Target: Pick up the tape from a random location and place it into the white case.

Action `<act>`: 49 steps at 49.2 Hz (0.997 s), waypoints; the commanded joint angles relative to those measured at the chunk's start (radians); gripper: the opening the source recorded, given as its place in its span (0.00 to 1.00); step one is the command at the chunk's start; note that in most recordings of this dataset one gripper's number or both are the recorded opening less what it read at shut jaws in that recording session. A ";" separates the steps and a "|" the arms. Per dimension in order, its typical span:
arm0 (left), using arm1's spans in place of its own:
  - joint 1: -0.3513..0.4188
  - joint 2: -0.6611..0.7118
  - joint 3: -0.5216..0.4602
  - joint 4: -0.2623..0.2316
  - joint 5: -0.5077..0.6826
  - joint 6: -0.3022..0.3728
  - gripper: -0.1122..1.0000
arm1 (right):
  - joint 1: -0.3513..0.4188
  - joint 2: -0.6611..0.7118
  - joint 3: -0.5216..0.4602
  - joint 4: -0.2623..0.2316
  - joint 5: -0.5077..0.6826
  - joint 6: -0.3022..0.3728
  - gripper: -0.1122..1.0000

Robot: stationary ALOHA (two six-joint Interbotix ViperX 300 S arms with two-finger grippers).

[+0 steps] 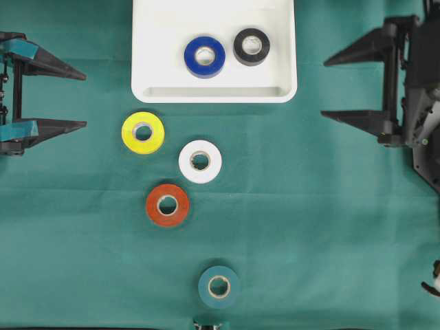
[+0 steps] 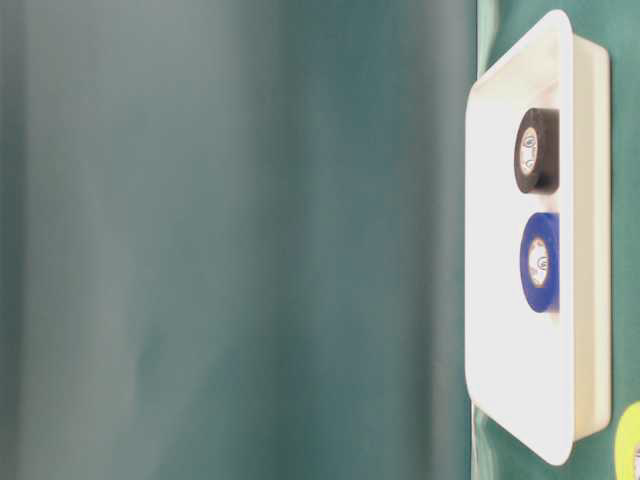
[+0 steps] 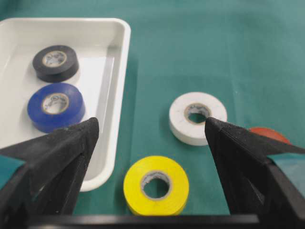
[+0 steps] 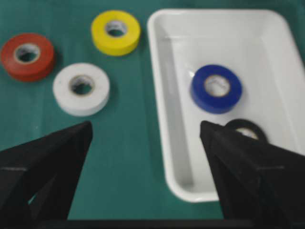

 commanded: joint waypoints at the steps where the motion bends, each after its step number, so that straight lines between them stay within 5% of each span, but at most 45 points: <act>1: -0.002 0.002 -0.012 -0.002 -0.008 0.000 0.99 | -0.026 -0.031 0.067 0.006 -0.089 0.017 0.91; 20: -0.002 0.002 -0.011 -0.002 -0.003 0.000 0.99 | -0.067 -0.040 0.261 0.006 -0.278 0.074 0.91; 49: -0.002 0.002 -0.009 -0.002 0.009 0.000 0.99 | -0.067 -0.006 0.270 0.002 -0.325 0.072 0.91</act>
